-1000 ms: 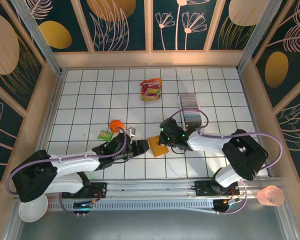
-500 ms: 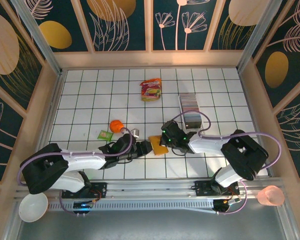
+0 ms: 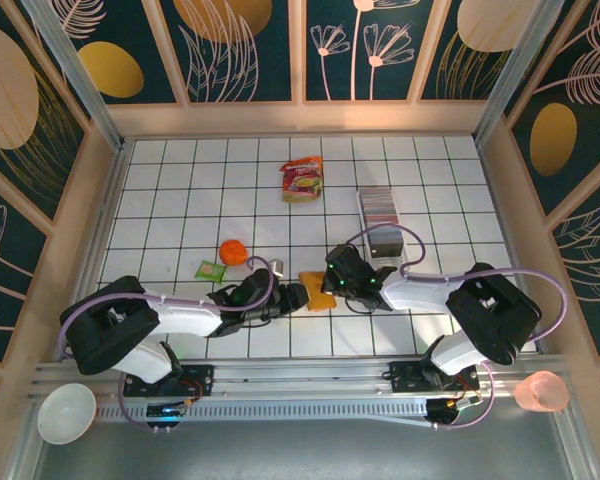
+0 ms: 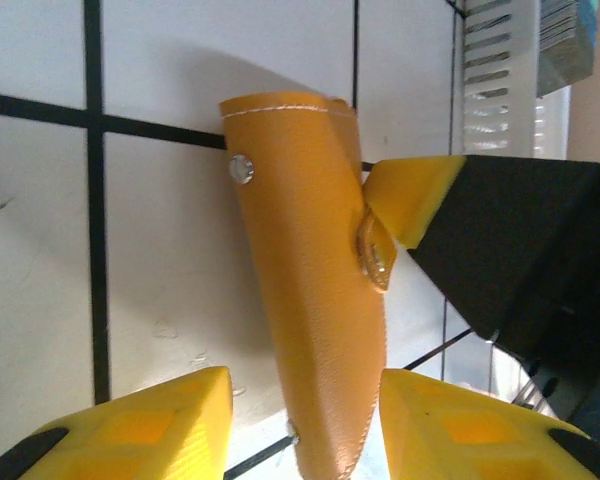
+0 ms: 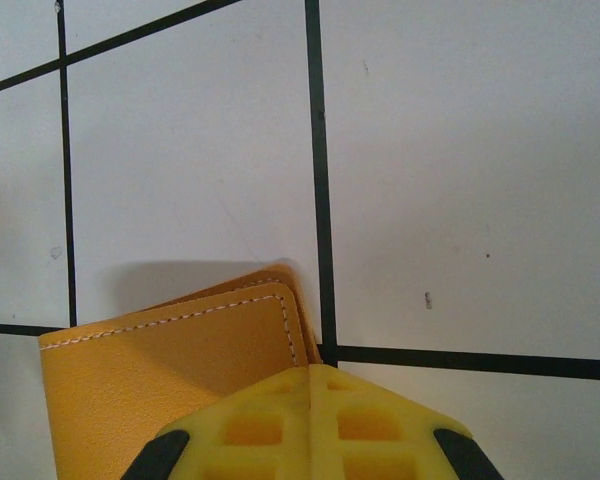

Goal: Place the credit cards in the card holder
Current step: Pick up the card holder from the bottom-center of the table.

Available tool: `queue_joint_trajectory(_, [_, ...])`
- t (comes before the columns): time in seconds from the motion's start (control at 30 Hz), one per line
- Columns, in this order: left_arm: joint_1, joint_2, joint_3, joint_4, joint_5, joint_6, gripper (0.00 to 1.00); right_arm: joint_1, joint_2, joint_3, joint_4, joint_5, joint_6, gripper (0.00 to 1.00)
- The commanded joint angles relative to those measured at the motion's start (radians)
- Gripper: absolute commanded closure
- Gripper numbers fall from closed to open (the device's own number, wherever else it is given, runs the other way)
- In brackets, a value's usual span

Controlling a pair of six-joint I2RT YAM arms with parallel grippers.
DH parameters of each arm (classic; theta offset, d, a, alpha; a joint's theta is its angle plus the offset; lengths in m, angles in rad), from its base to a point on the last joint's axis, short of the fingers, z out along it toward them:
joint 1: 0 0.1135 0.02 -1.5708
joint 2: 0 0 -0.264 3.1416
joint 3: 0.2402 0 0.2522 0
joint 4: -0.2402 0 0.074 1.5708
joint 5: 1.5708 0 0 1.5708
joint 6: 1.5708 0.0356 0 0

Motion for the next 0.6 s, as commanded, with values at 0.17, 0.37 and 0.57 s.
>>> queue_joint_trajectory(0.17, [-0.007,0.071,0.017,0.138,0.042,-0.057,0.6,0.019,-0.007,-0.038,-0.062,0.021,0.022,1.0])
queue_joint_trajectory(0.37, [-0.007,0.086,0.013,0.159,0.025,-0.069,0.61,0.03,-0.01,-0.037,-0.057,0.021,0.028,1.0])
queue_joint_trajectory(0.57, [-0.007,0.138,0.024,0.256,0.074,-0.097,0.66,0.032,-0.013,-0.032,-0.057,0.021,0.027,1.0])
